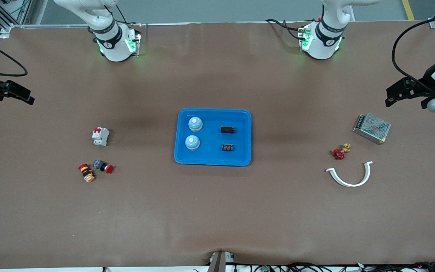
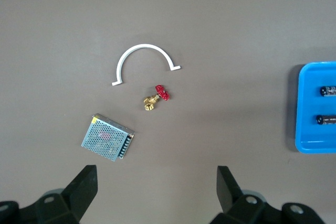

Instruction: Place electrolytic capacitor and blue bell in tray

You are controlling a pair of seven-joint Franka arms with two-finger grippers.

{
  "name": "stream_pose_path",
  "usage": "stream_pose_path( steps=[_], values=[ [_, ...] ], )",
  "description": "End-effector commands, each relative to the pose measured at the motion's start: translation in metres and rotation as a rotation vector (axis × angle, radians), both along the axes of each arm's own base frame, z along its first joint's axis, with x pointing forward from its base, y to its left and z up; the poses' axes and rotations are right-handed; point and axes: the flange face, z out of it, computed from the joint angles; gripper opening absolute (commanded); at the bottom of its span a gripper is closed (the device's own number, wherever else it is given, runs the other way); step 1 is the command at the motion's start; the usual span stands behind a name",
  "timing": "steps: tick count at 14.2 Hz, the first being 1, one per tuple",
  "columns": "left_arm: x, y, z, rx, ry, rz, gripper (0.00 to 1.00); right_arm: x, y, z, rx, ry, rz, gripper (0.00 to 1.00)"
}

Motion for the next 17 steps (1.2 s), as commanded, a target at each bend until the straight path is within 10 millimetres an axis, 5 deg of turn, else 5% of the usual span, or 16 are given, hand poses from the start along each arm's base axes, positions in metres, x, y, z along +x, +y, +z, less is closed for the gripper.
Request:
stream_pose_path(
  steps=[1, 17],
  values=[
    [-0.012, 0.004, 0.01, -0.013, -0.005, -0.031, 1.0, -0.009, 0.002, 0.001, 0.009, 0.021, -0.004, 1.0],
    [-0.014, 0.01, 0.031, -0.002, -0.03, -0.017, 1.0, -0.003, 0.015, 0.007, 0.007, 0.003, 0.023, 1.0]
  ],
)
